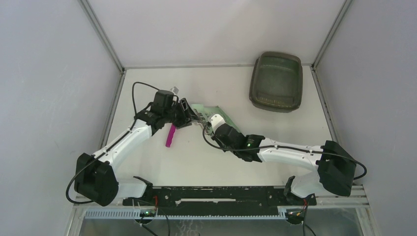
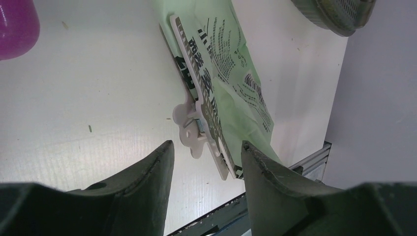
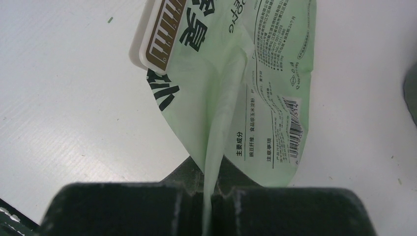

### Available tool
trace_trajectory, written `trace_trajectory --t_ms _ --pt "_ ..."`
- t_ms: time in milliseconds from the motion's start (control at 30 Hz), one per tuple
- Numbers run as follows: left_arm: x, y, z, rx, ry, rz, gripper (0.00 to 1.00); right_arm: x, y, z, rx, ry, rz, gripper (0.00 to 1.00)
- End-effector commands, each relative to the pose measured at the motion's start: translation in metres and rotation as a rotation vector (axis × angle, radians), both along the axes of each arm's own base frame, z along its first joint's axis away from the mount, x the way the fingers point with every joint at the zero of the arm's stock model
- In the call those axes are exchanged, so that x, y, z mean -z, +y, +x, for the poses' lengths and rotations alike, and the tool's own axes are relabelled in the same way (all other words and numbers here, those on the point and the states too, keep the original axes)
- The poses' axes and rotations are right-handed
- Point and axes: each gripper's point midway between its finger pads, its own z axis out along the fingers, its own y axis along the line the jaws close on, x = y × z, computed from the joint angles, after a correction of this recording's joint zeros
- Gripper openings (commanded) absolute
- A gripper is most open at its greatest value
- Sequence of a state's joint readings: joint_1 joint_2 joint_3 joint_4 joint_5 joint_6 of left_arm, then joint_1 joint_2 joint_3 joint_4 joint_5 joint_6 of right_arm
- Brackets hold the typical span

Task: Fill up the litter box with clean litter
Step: Remove the clamp from the cat litter bag, then place the clamp at the center of the board.

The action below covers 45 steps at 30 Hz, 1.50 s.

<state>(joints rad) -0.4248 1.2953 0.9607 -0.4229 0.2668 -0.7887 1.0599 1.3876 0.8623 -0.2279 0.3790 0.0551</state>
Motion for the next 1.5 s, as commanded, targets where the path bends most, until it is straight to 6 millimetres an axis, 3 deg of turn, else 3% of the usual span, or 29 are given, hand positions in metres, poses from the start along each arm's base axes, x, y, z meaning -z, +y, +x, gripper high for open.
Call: trace_trajectory --t_ms 0,367,667,900,1000,1133,1333,1467 --pt "-0.002 -0.001 0.006 -0.009 -0.018 -0.028 0.57 -0.015 0.007 0.01 0.018 -0.042 0.062 0.0" --pt "0.003 -0.006 0.013 -0.016 -0.013 -0.055 0.49 -0.013 0.006 0.01 0.021 -0.035 0.06 0.0" --pt "0.005 -0.007 0.012 -0.005 -0.011 -0.06 0.03 -0.009 0.008 0.01 0.021 -0.026 0.061 0.0" --pt "0.005 -0.006 0.012 0.007 -0.007 -0.056 0.0 -0.008 0.005 0.011 0.028 -0.027 0.054 0.0" --pt "-0.006 0.013 0.011 -0.017 -0.027 -0.032 0.0 -0.009 -0.001 0.013 0.044 -0.027 0.054 0.0" --pt "-0.016 0.056 0.009 -0.095 -0.058 0.002 0.0 -0.01 -0.008 0.018 0.062 -0.025 0.07 0.0" --pt "-0.005 0.108 0.011 -0.207 -0.045 0.04 0.0 -0.013 -0.015 0.025 0.076 -0.026 0.078 0.0" --pt "0.008 0.165 0.013 -0.35 -0.016 0.198 0.0 -0.016 -0.019 0.028 0.083 -0.025 0.083 0.0"
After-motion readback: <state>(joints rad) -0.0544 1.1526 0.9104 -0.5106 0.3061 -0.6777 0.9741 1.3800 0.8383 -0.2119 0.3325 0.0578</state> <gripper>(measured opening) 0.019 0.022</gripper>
